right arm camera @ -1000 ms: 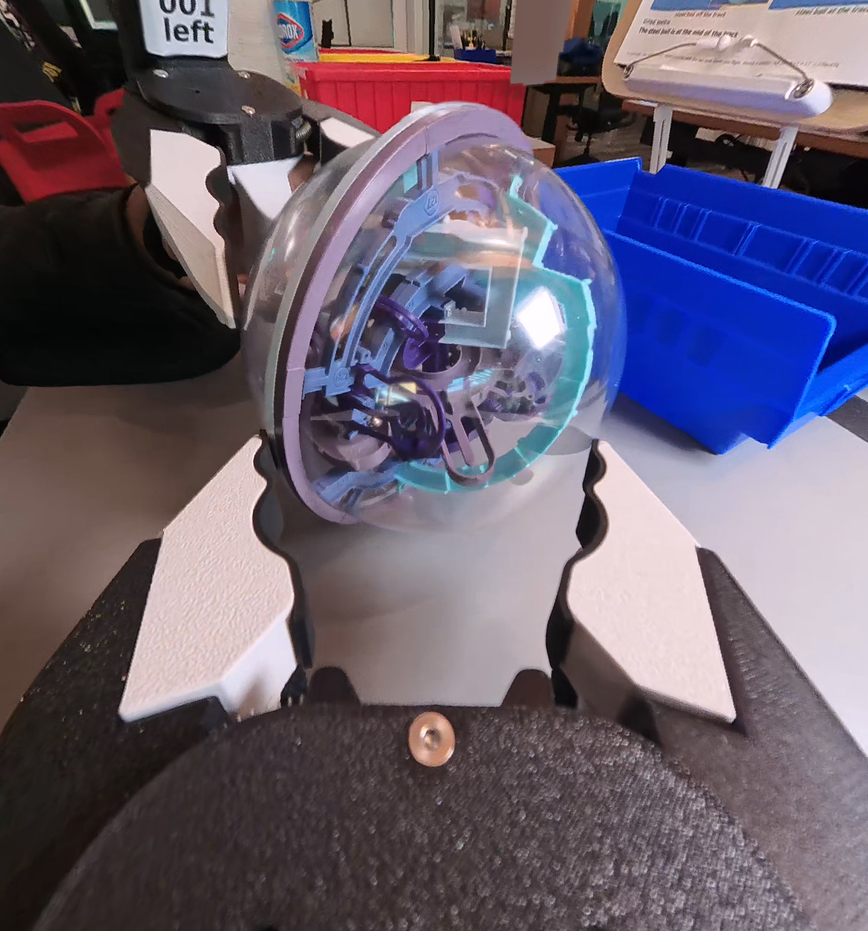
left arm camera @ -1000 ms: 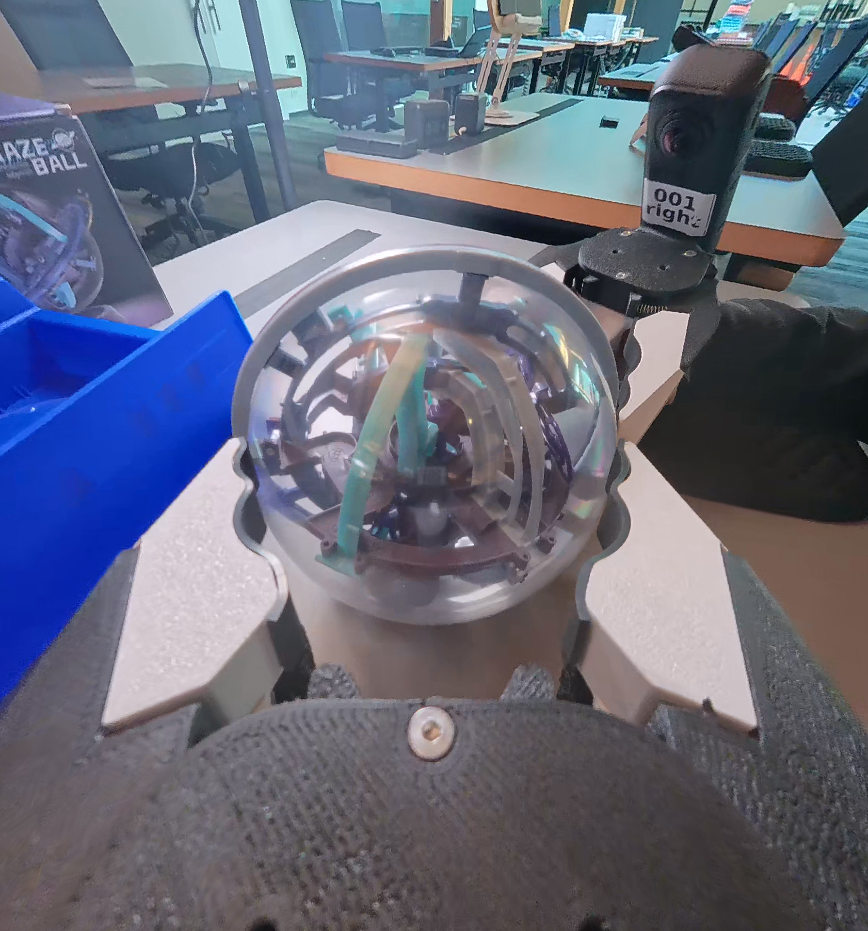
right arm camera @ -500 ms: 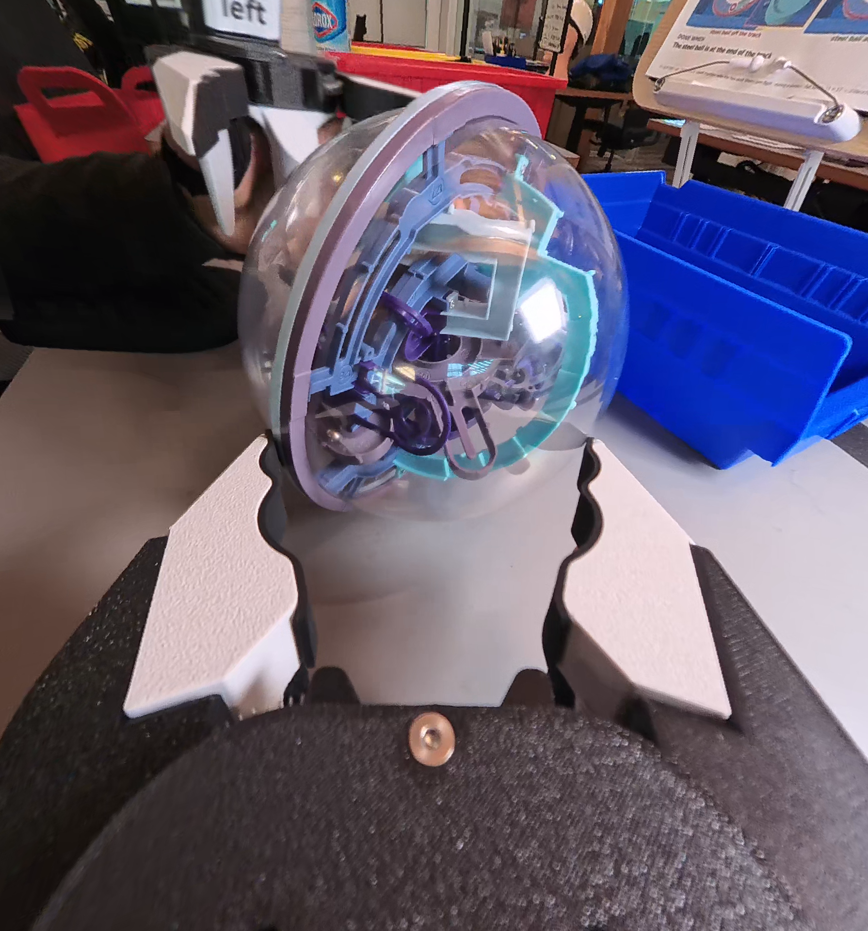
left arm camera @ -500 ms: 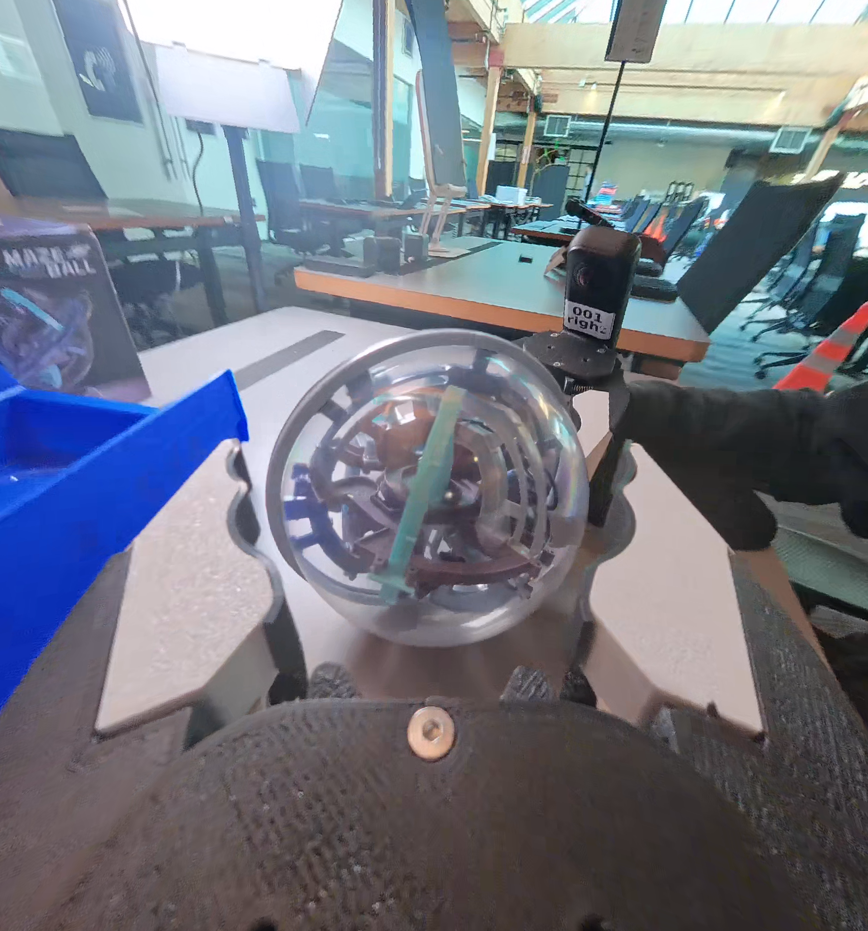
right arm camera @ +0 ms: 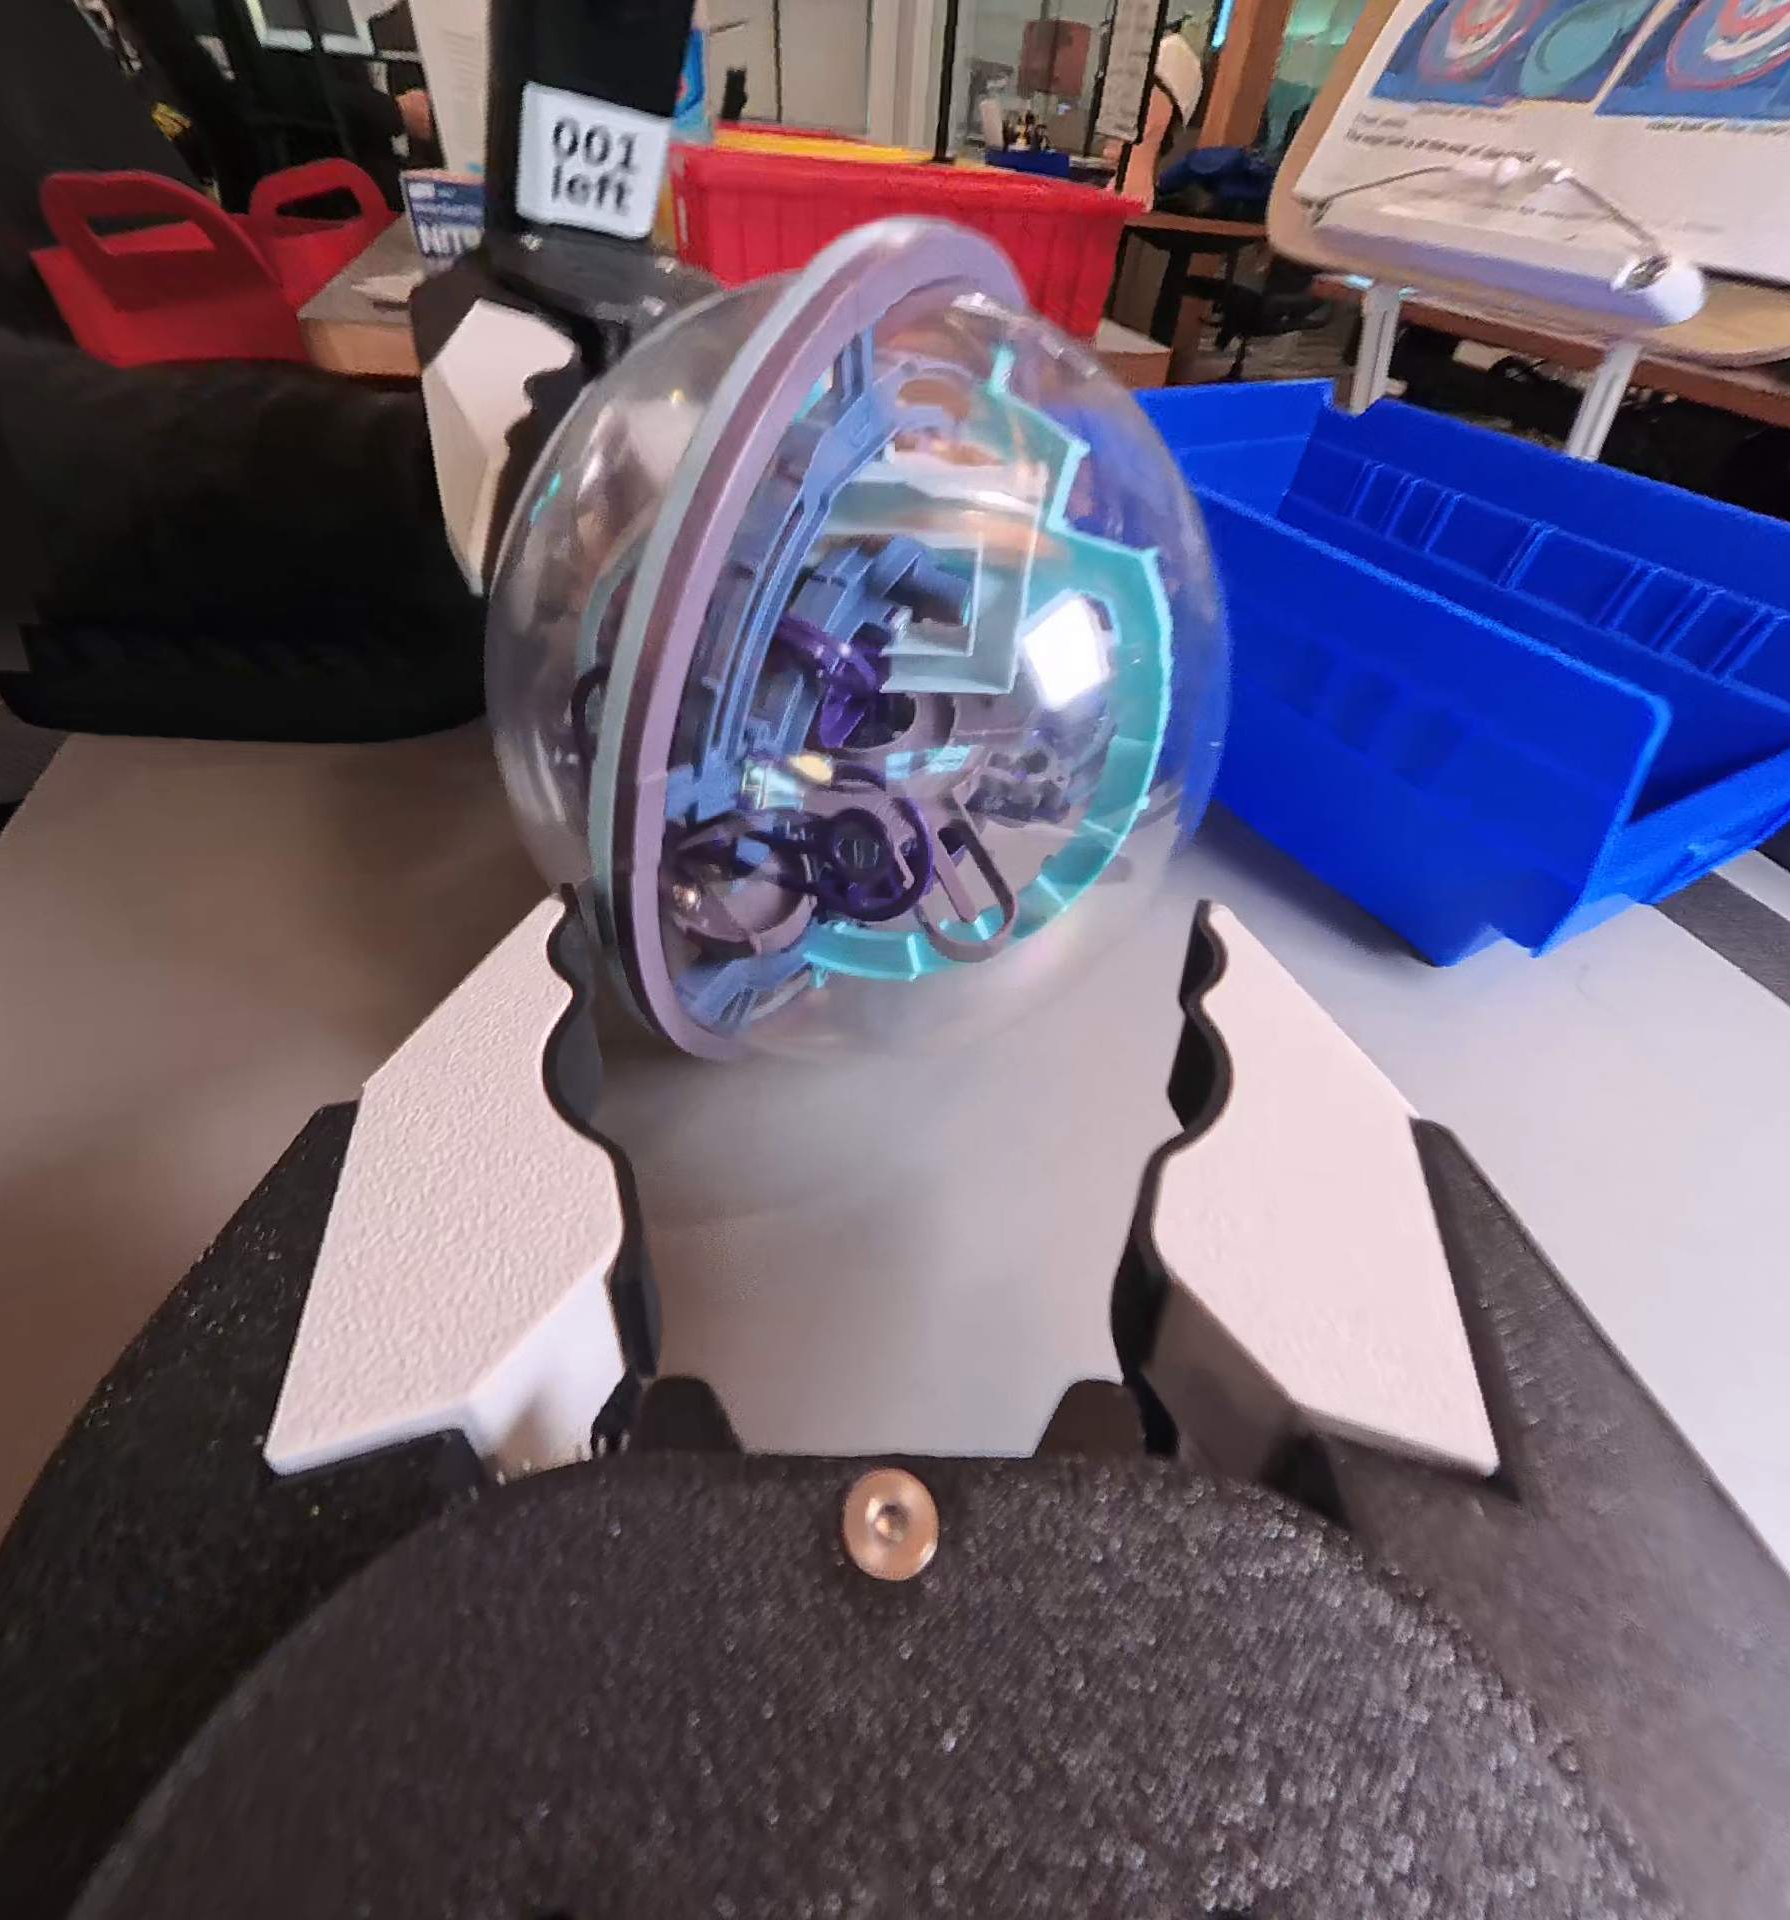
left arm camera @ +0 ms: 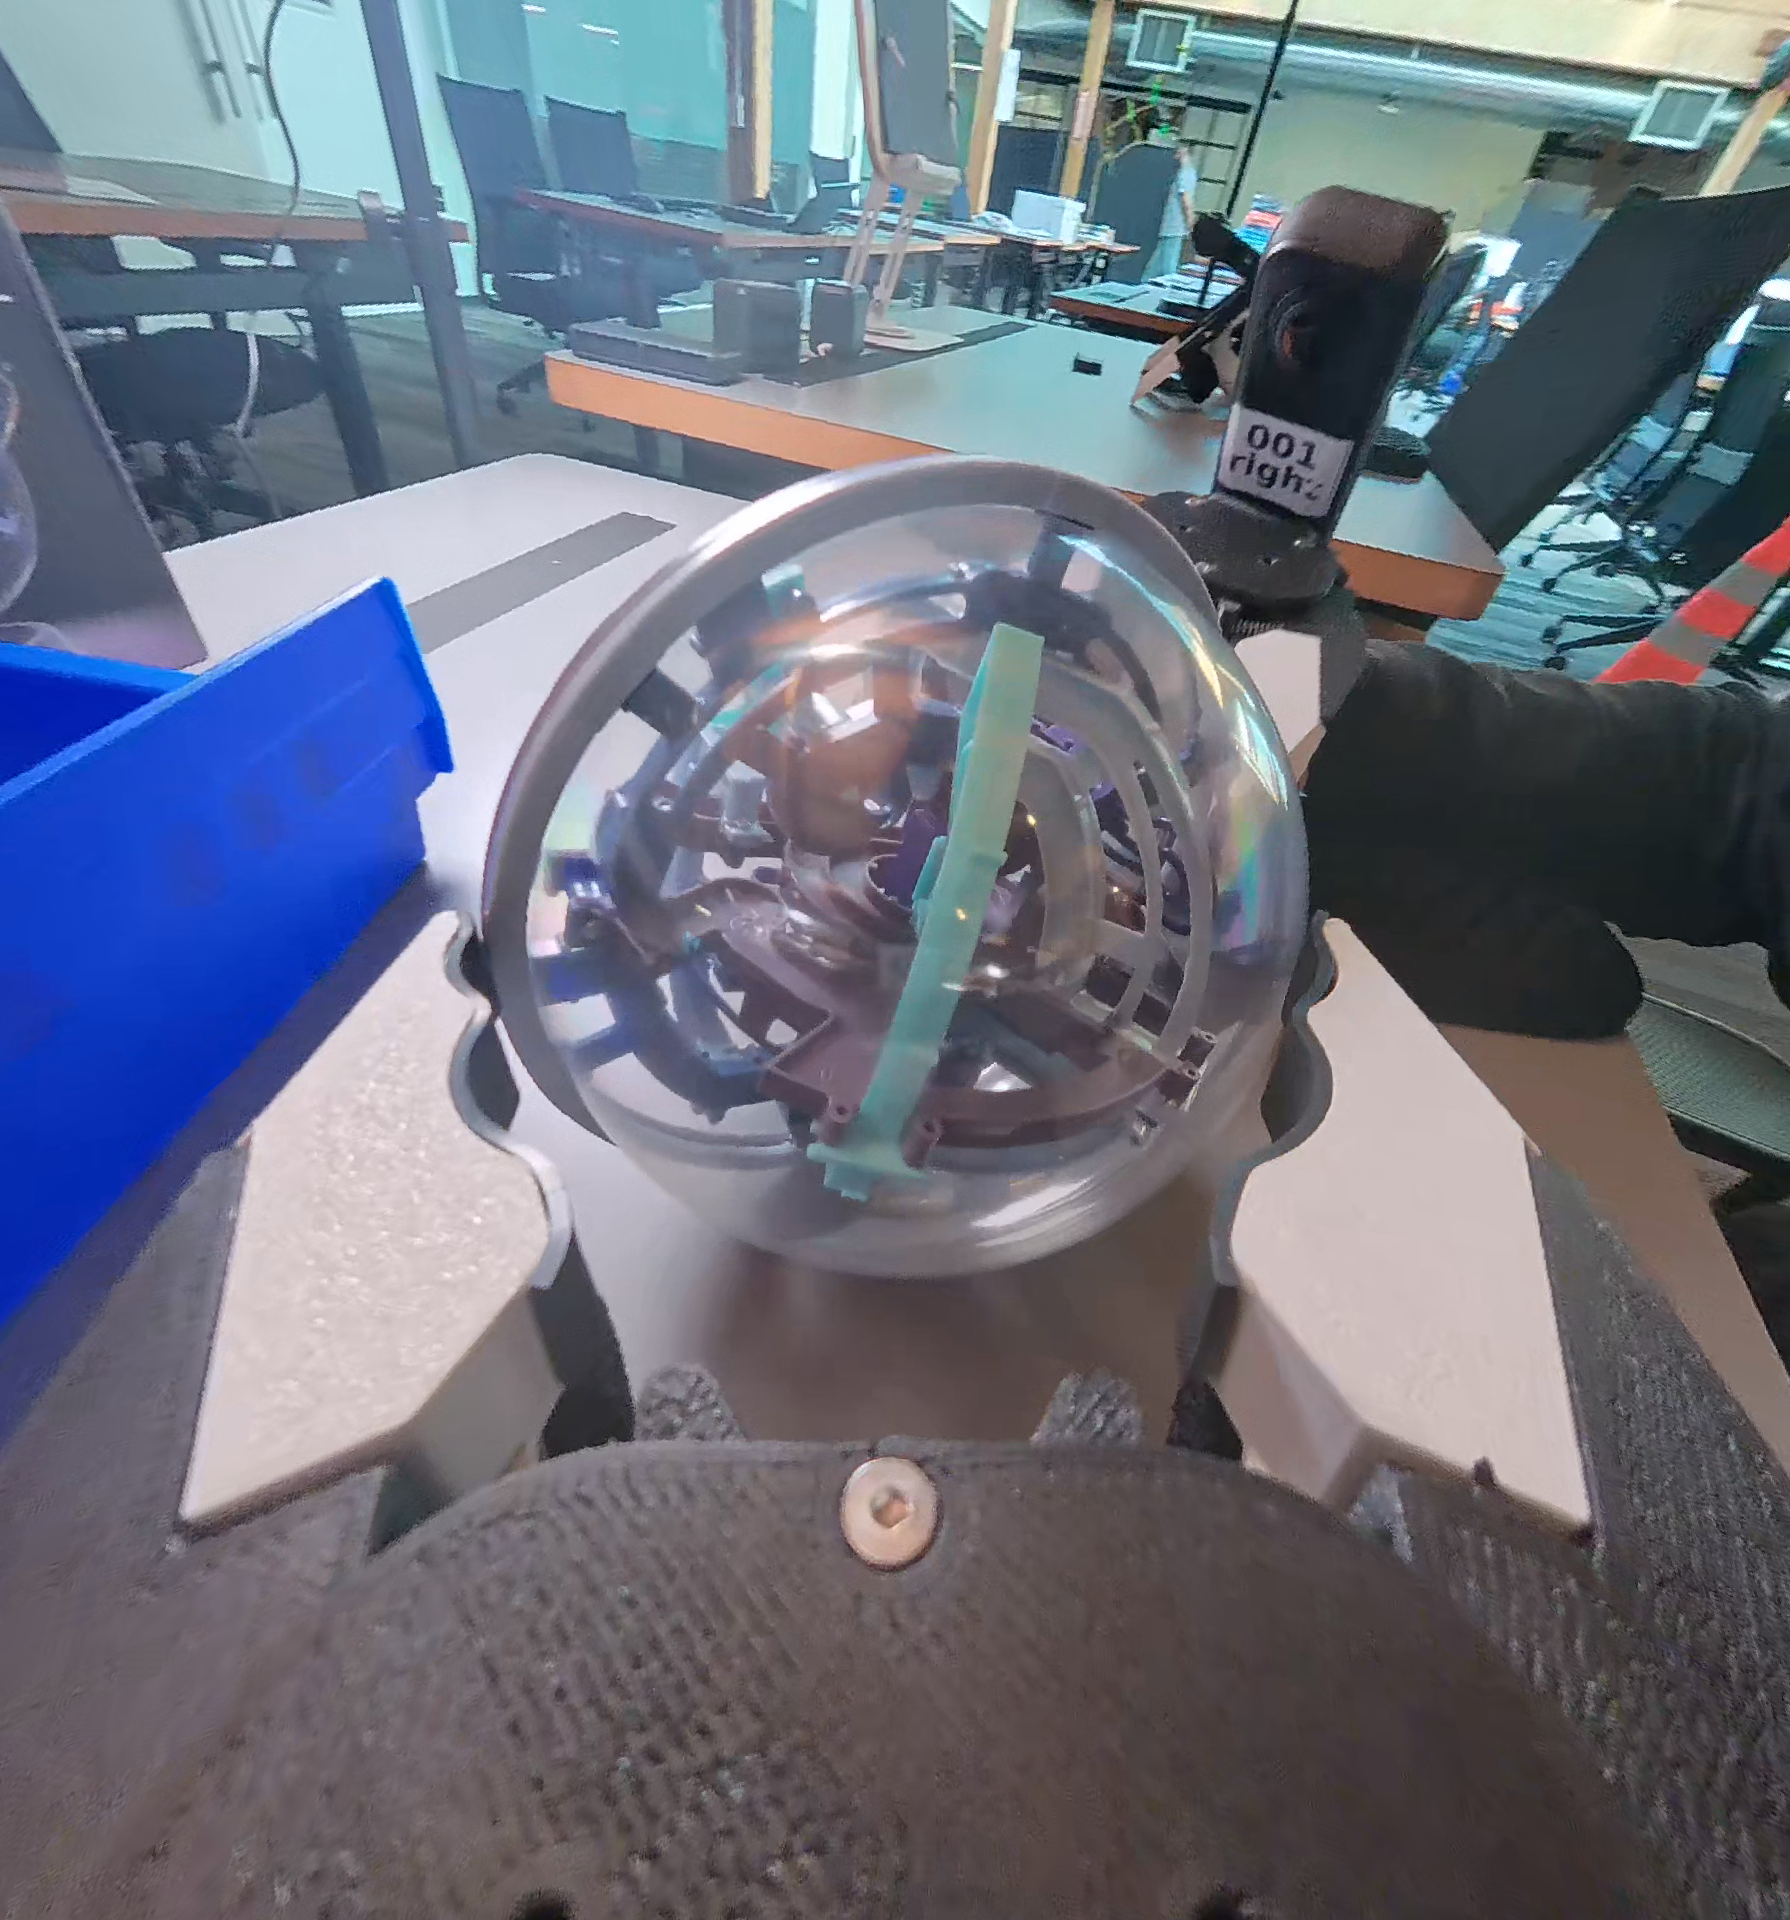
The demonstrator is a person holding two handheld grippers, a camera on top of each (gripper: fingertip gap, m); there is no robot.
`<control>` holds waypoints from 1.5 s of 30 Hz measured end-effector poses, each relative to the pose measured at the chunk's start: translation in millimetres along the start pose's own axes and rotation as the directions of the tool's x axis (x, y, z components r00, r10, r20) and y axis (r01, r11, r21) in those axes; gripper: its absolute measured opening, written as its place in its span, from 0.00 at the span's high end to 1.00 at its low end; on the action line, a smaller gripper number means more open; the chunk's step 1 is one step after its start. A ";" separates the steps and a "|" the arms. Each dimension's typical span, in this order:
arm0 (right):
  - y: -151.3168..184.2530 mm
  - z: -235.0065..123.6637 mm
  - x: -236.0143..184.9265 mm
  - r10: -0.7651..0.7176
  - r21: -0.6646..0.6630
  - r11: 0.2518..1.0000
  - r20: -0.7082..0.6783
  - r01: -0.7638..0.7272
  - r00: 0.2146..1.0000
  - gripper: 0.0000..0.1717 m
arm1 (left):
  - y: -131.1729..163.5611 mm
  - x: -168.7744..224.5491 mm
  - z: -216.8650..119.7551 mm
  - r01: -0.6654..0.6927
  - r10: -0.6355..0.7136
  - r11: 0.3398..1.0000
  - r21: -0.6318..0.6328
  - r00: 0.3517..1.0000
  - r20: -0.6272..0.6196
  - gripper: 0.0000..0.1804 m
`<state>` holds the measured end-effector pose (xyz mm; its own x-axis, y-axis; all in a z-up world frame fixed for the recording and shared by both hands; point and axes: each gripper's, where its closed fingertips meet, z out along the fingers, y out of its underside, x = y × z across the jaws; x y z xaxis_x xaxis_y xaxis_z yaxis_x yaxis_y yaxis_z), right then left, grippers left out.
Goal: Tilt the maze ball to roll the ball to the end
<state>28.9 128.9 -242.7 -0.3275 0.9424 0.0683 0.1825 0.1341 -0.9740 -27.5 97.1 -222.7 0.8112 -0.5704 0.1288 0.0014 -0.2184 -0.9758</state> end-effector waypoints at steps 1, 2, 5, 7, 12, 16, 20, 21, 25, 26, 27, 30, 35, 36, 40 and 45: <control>-5.9 -2.6 2.8 0.014 0.017 1.000 -0.014 -0.014 1.000 0.34 | -0.5 -0.6 -0.1 -0.004 0.004 1.000 0.002 1.000 0.022 0.19; -12.4 -4.6 4.1 0.023 0.034 0.999 -0.027 -0.022 0.999 0.33 | -1.3 -1.2 0.2 -0.008 0.007 1.000 0.004 0.999 0.047 0.19; -24.0 -2.2 0.3 0.021 0.040 0.999 -0.059 -0.019 0.998 0.29 | -3.5 0.0 3.8 -0.022 0.021 1.000 0.005 0.993 0.113 0.19; -18.7 4.9 -2.8 0.014 0.005 1.000 -0.071 -0.014 0.997 0.27 | -5.2 3.0 7.3 -0.044 0.043 0.999 0.002 0.989 0.145 0.20; -9.3 7.6 -7.2 0.011 -0.005 1.000 -0.034 -0.011 0.999 0.25 | -6.5 11.6 8.9 -0.108 0.108 0.994 -0.003 0.981 0.162 0.21; -7.9 5.8 -10.5 -0.024 -0.001 1.000 -0.011 0.024 1.000 0.25 | -9.9 19.2 -2.3 -0.121 0.118 0.992 0.037 0.990 0.077 0.24; -8.4 5.6 -13.8 -0.045 0.010 0.999 0.007 0.045 0.999 0.26 | -22.8 12.5 -15.9 -0.135 0.131 0.983 0.127 0.991 0.037 0.24; -8.6 5.7 -14.4 -0.051 0.011 0.999 0.008 0.051 0.999 0.26 | -21.2 8.8 -16.3 -0.122 0.120 0.985 0.124 0.992 0.028 0.23; -9.5 5.8 -17.5 -0.087 0.007 0.996 0.009 0.087 0.996 0.26 | -6.7 5.6 -10.2 -0.057 0.063 0.994 0.094 0.996 -0.060 0.19; -9.8 5.8 -18.8 -0.100 0.004 0.995 0.009 0.100 0.995 0.26 | -3.7 8.7 -8.1 -0.047 0.054 0.995 0.085 0.995 -0.088 0.19; -10.3 5.8 -20.2 -0.115 0.002 0.993 0.010 0.115 0.993 0.27 | -1.0 11.6 -6.1 -0.050 0.058 0.996 0.074 0.993 -0.102 0.19; -12.9 6.0 -25.1 -0.149 0.004 0.989 0.015 0.149 0.989 0.28 | 11.0 23.1 -1.2 -0.089 0.089 0.996 0.010 0.986 -0.143 0.22; -22.0 4.5 -31.5 -0.153 0.042 0.987 0.027 0.152 0.988 0.29 | 24.1 25.8 -3.1 -0.117 0.108 0.991 -0.064 0.985 -0.136 0.21; -22.9 4.6 -32.0 -0.153 0.045 0.987 0.027 0.152 0.988 0.29 | 25.5 25.9 -3.8 -0.126 0.116 0.989 -0.072 0.984 -0.132 0.21; -22.3 5.2 -30.1 -0.143 0.032 0.989 0.012 0.143 0.990 0.29 | 29.0 23.8 -3.6 -0.142 0.131 0.985 -0.102 0.985 -0.110 0.21; -22.9 5.2 -25.9 -0.128 0.022 0.991 -0.015 0.129 0.992 0.29 | 29.6 20.9 -2.7 -0.123 0.113 0.986 -0.117 0.990 -0.089 0.21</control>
<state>28.3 99.9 -223.2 -0.3339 0.9220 0.1959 0.1184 0.2473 -0.9617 -12.2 76.6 -248.4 0.7510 -0.6594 0.0329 -0.1667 -0.2376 -0.9570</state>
